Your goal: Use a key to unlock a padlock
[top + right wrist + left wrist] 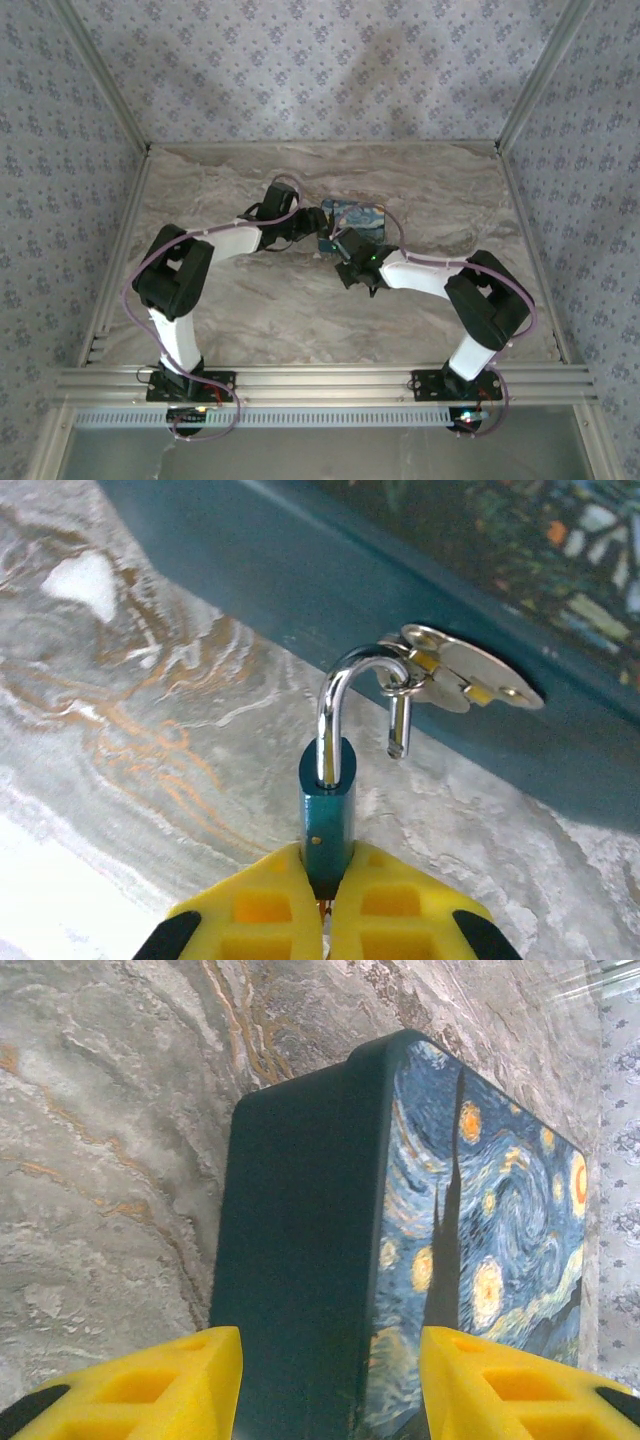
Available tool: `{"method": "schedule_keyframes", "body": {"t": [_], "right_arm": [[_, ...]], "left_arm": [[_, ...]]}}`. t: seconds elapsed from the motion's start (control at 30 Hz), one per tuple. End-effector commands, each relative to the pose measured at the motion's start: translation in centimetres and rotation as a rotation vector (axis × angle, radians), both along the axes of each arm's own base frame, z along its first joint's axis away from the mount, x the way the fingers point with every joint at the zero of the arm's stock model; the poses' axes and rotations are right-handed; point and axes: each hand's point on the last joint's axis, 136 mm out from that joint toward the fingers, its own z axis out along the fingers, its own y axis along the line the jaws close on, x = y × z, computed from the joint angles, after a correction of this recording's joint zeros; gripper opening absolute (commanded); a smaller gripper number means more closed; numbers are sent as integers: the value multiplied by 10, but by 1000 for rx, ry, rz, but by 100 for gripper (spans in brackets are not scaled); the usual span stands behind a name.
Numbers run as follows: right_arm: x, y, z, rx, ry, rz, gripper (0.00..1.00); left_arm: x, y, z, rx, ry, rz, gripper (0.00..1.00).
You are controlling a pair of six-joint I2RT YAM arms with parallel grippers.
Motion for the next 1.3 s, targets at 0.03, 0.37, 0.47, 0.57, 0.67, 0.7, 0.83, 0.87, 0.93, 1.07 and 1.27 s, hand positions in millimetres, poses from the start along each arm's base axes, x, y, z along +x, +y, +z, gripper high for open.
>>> {"method": "schedule_keyframes", "body": {"t": [0.03, 0.37, 0.47, 0.57, 0.67, 0.7, 0.83, 0.87, 0.93, 1.07, 1.27], "right_arm": [[-3, 11, 12, -33, -16, 155, 0], [5, 19, 24, -30, -89, 278, 0], [7, 25, 27, -24, -99, 311, 0], [10, 31, 29, -30, -109, 348, 0], [11, 37, 30, -45, -111, 390, 0], [12, 40, 31, -54, -118, 400, 0], [17, 49, 35, -54, -130, 424, 0], [18, 50, 36, -51, -132, 427, 0], [18, 53, 36, -49, -132, 434, 0], [14, 54, 36, -50, -129, 444, 0], [7, 53, 42, -45, -142, 442, 0]], "left_arm": [[3, -4, 7, -13, -1, -21, 49], [-1, -6, 5, -28, 19, -24, 49], [-3, -8, 6, -34, 22, -28, 49], [-5, -9, 6, -36, 25, -30, 49], [-7, -11, 6, -38, 28, -35, 49], [-8, -12, 5, -38, 32, -35, 49], [-9, -13, 4, -46, 36, -31, 49], [-10, -13, 4, -45, 37, -31, 49], [-10, -12, 5, -45, 33, -28, 49], [-10, -7, 8, -35, 24, -18, 49], [-6, 11, 16, -32, -2, 23, 49]]}}
